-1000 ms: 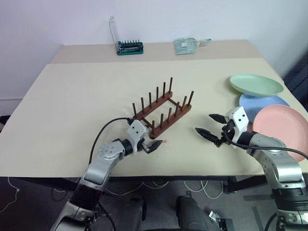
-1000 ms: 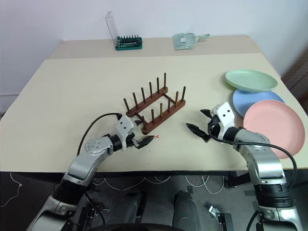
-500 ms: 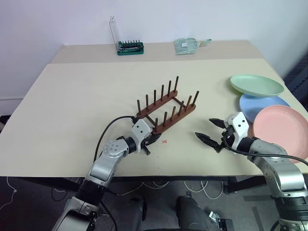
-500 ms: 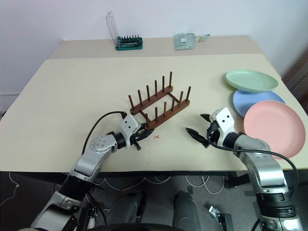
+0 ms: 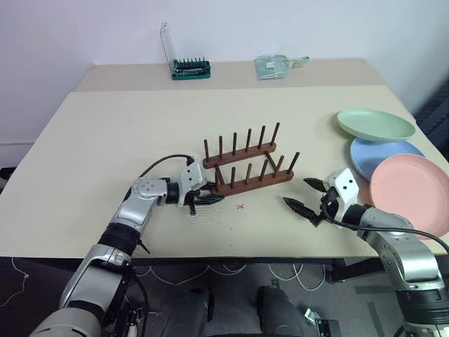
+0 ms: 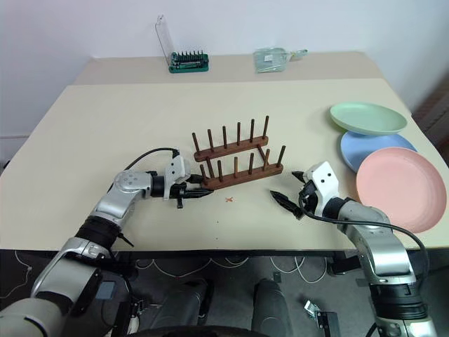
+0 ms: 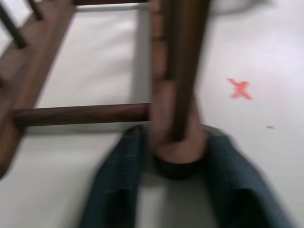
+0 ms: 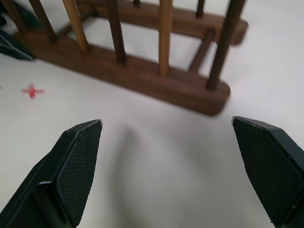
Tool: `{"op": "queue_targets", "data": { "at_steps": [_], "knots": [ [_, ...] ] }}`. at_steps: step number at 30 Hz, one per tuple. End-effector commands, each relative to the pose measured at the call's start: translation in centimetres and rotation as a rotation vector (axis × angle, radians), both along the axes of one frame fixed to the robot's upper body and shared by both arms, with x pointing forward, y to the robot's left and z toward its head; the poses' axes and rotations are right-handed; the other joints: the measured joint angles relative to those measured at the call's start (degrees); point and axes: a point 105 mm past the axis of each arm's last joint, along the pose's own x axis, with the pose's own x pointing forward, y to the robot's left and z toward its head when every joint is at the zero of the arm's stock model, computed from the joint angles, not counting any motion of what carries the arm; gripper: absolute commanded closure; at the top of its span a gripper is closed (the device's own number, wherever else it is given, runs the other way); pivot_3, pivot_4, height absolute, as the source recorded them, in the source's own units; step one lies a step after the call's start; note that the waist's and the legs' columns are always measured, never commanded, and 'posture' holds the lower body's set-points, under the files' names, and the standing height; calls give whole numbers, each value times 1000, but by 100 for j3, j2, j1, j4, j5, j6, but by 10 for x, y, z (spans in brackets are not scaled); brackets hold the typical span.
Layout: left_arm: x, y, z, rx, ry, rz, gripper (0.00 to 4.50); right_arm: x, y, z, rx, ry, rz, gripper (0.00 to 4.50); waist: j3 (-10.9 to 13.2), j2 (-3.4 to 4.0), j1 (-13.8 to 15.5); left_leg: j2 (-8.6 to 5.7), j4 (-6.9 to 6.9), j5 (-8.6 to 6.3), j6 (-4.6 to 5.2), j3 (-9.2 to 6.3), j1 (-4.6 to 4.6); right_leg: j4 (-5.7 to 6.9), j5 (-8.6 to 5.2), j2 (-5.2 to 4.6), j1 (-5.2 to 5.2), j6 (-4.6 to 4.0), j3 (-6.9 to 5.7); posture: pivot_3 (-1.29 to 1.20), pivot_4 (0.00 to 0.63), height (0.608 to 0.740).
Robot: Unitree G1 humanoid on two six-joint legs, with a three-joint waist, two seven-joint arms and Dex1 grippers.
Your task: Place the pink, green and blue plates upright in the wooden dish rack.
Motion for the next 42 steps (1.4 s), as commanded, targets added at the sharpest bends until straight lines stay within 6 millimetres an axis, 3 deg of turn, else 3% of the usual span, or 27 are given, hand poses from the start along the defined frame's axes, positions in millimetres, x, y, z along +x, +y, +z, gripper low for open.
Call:
{"op": "queue_targets", "data": {
  "at_steps": [1,2,3,5,6,8,13,14,15,19,24,28,34,42],
  "knots": [
    [10,16,-4,34,-11,91,716,-1,1,17,-16,-67,8,0,0,0,-12,0,0,0,0,0,1,0,0,0,1,0,0,0,150,740],
    [13,25,-4,36,-7,133,208,-1,0,16,-18,-65,3,0,0,0,-24,0,0,0,0,0,1,0,0,0,1,1,0,0,150,740],
    [11,33,-5,43,-9,156,55,-1,-1,16,-22,-64,0,0,0,0,-34,0,0,0,0,0,1,0,0,0,1,1,0,0,150,740],
    [3,46,-9,46,32,181,55,0,-1,16,-25,-67,-6,0,-1,1,-121,2,-1,0,0,-2,2,3,0,1,0,1,0,0,150,740],
    [-4,50,-10,43,50,181,270,1,-1,16,-29,-66,-11,260,-1,1,-149,3,-4,0,0,-1,6,6,0,1,0,1,1,0,150,740],
    [-21,53,-11,20,99,160,1102,1,2,13,-38,-50,3,901,-2,2,-216,9,-12,0,0,2,17,11,0,4,0,0,2,0,150,740],
    [-48,43,-8,-24,148,130,3536,3,6,5,-60,-27,7,3421,-3,4,-231,18,-18,0,0,0,22,11,-1,5,5,-2,2,0,150,740],
    [-51,40,-9,-20,149,134,4184,4,7,5,-59,-25,9,4115,-3,4,-210,17,-18,0,0,1,22,10,-2,4,6,-2,2,0,150,740],
    [-53,34,-13,-4,151,141,4500,6,8,4,-73,-29,7,4474,-3,4,-166,17,-17,0,0,0,21,7,-2,4,8,-2,2,0,150,740],
    [-56,12,-17,-22,145,157,4500,19,10,-5,-150,-21,-26,4474,-4,3,-79,9,-12,0,0,0,18,3,-2,0,11,-2,3,0,150,740],
    [-44,-3,-18,-50,64,229,4500,33,20,-11,-206,-41,-29,4474,-7,1,1,0,-6,0,0,0,18,-3,-2,-4,16,0,3,0,150,740],
    [-19,8,-21,-17,-21,375,4500,46,28,-8,-208,-70,-49,4474,-8,1,18,1,-5,0,0,0,19,-1,-2,-2,16,-1,3,0,150,740],
    [4,11,-16,-36,-69,457,4500,60,29,-7,-223,-102,-87,4474,-11,0,-11,0,-3,0,-1,0,22,1,-1,-1,17,0,3,0,150,740],
    [12,11,-16,-36,-106,484,4500,72,30,-4,-222,-125,-113,4474,-12,2,-29,0,-4,3,-6,0,27,7,1,0,17,-2,3,0,150,740]
  ]
}}
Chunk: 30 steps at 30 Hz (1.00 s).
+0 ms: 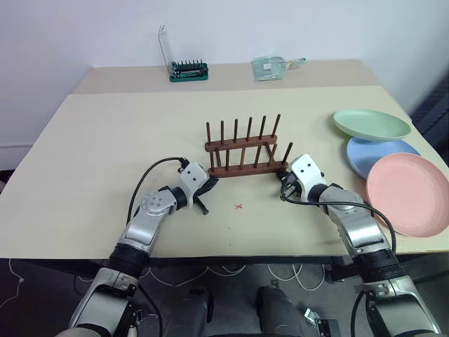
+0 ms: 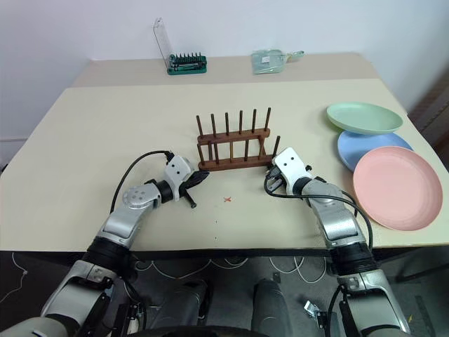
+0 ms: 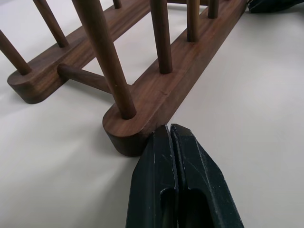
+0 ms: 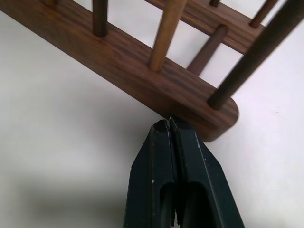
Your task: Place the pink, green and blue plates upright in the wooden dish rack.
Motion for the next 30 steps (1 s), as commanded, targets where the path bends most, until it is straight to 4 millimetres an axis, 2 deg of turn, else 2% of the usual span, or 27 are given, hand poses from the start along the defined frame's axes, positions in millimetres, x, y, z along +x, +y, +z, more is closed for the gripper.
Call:
{"op": "queue_targets", "data": {
  "at_steps": [1,9,14,17,19,22,25,29,30],
  "knots": [
    [5,14,-14,43,25,81,4500,4,2,8,5,-33,1,4474,-1,1,-2,0,0,0,0,-1,1,0,0,0,0,0,0,0,150,740],
    [14,24,-17,65,-8,173,4500,1,3,6,-4,-33,13,4474,-4,3,-74,0,-1,0,0,-2,7,2,0,0,7,1,0,0,150,740],
    [15,20,-16,49,-8,161,4500,-3,2,6,-10,-37,18,4474,-5,4,-76,0,-4,0,0,-1,14,2,-1,0,14,2,0,0,150,740],
    [14,18,-13,51,-27,141,4500,-8,-3,13,-28,-63,28,4474,-5,4,-75,0,-4,0,0,-2,14,2,-1,0,14,2,0,0,150,740],
    [12,15,-3,6,-42,111,4500,-14,-10,26,-12,-85,28,4474,-5,4,-74,0,-4,0,0,-1,14,2,-1,0,14,2,0,0,150,740],
    [-5,0,16,-105,-41,-28,4500,-33,-26,54,44,-97,51,3669,-3,3,-75,0,-5,0,1,-2,-5,0,-3,-2,-2,4,0,0,150,740],
    [-31,-20,16,-122,1,-209,4500,-52,-44,74,29,-110,25,2228,-1,0,-69,-2,-1,-2,3,-5,-28,-3,-3,-3,-19,5,0,0,150,740],
    [-58,-49,14,-140,78,-413,4500,-69,-84,86,-54,-157,-159,142,1,-2,-40,-2,2,-3,6,-5,-29,-5,-4,-2,-17,4,-2,0,150,740],
    [-59,-55,15,-154,93,-435,4500,-75,-90,85,-59,-158,-198,142,0,-2,-26,-2,3,-3,6,-3,-30,-6,-4,-3,-16,4,-2,0,150,740]
  ]
}}
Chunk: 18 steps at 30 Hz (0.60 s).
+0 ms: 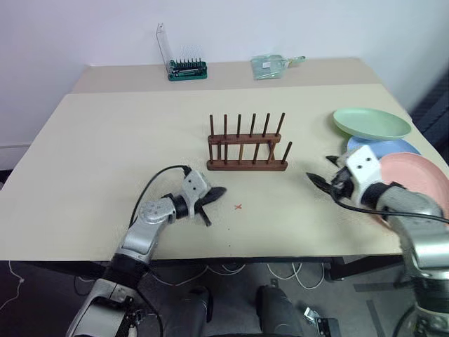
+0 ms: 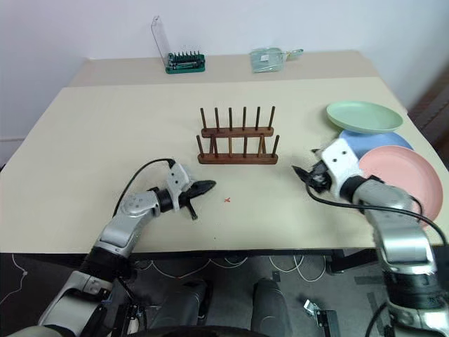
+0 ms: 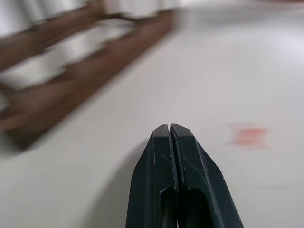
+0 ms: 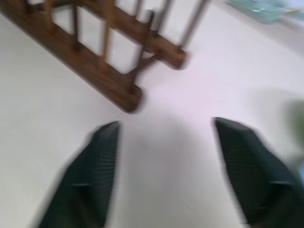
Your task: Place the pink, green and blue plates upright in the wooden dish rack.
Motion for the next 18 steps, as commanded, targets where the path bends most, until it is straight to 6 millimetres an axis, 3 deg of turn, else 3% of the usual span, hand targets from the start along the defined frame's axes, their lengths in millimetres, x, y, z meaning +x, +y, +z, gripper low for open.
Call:
{"op": "queue_targets", "data": {
  "at_steps": [1,8,18],
  "knots": [
    [-11,-23,13,-54,20,-117,4500,-15,-20,16,-26,-67,-122,142,0,0,40,0,2,-1,1,1,-1,-1,-1,0,1,1,0,0,150,740],
    [-18,-38,16,-52,40,-248,4500,-45,-39,-23,-38,35,-290,142,1,-1,79,3,10,-4,7,7,-1,-3,-2,1,2,2,1,0,150,740],
    [-19,-29,22,-54,24,-301,4500,-56,-81,-52,-138,79,-543,142,1,0,92,2,14,-7,11,9,-2,-4,-3,-1,3,3,1,0,150,740]
  ]
}}
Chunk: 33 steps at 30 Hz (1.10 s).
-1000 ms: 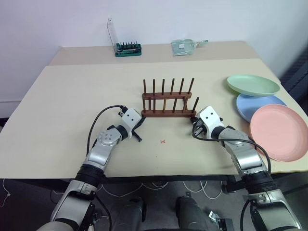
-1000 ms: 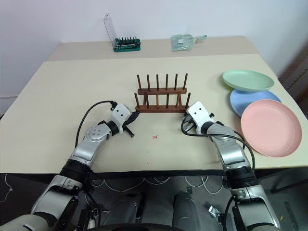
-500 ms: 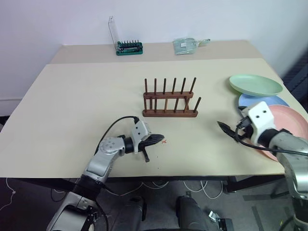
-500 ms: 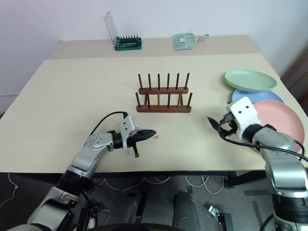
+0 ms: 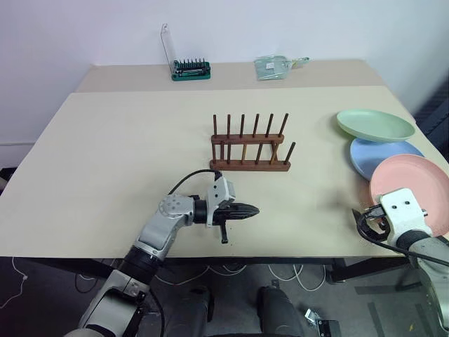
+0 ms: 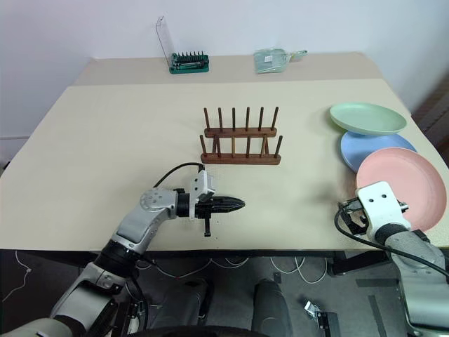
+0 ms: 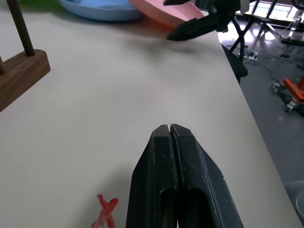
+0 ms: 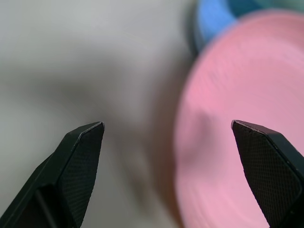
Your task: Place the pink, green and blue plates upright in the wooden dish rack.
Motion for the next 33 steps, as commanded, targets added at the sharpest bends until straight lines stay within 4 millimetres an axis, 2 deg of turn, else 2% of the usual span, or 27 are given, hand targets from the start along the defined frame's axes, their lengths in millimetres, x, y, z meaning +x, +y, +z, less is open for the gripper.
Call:
{"op": "queue_targets", "data": {
  "at_steps": [1,2,3,5,8,10,13,17,18,21,23,25,27,30,33],
  "knots": [
    [3,4,10,-29,-41,1,4500,2,-13,2,-42,-36,-72,142,0,0,2,0,0,0,0,-1,0,0,0,0,0,0,0,0,150,740],
    [3,5,9,-28,-41,5,4500,2,-14,0,-47,-36,-85,677,0,0,3,0,0,0,0,0,0,0,0,0,0,0,0,0,150,740],
    [4,5,8,-27,-39,9,4500,3,-15,-1,-50,-36,-91,959,0,0,7,0,0,0,0,0,0,0,0,-1,2,0,0,0,150,740],
    [4,5,7,-30,-39,19,4500,5,-14,-1,-67,-44,-86,1907,0,-1,10,0,1,0,0,-1,-1,0,-1,-1,1,1,0,0,150,740],
    [4,4,6,-38,-37,32,4500,9,-13,6,-99,-96,-124,3437,0,0,2,-1,0,0,0,-2,0,0,-1,0,1,2,0,0,150,740],
    [5,4,6,-44,-36,39,4500,10,-5,7,-132,-114,-128,4470,0,0,2,0,0,0,0,-2,0,0,-1,0,1,2,0,0,150,740],
    [5,3,6,-50,-35,43,4500,9,12,4,-185,-111,-83,4470,0,0,4,0,0,0,0,-5,0,0,-2,1,1,2,0,0,150,740],
    [5,-1,4,-52,-37,44,4500,6,45,6,-313,-141,21,4470,-1,2,-1,-1,0,0,0,-5,0,0,-2,1,1,3,0,0,150,740],
    [5,-1,3,-51,-38,45,4500,8,46,15,-360,-176,29,4470,-1,1,-2,-2,0,0,0,-3,1,0,-2,0,1,3,1,0,150,740],
    [5,-2,3,-54,-44,46,4500,20,54,73,-493,-383,83,4470,3,7,-18,-2,4,0,0,2,0,1,-3,-1,0,5,3,0,150,740],
    [7,0,5,-53,-60,61,4500,30,71,109,-508,-510,187,4470,4,8,-41,-2,6,0,0,3,0,1,-4,-1,0,9,3,0,150,740],
    [10,2,6,-55,-77,80,4500,38,90,130,-427,-579,304,4470,5,4,-42,0,3,0,0,1,1,2,-6,1,0,11,1,0,150,740],
    [15,7,8,-67,-86,124,4500,47,116,150,-193,-625,458,4470,9,-6,-60,5,-2,0,0,-7,3,1,-5,6,3,8,-6,0,150,740],
    [22,15,12,-75,-99,177,4500,53,138,172,51,-649,597,4470,12,-11,-32,6,-2,0,1,-14,-1,-2,-1,4,4,3,-8,0,150,740],
    [31,30,19,-80,-116,245,4500,59,158,194,429,-641,741,4470,13,-8,-33,1,4,0,1,-15,-4,-1,0,1,3,1,-8,0,150,740]
  ]
}}
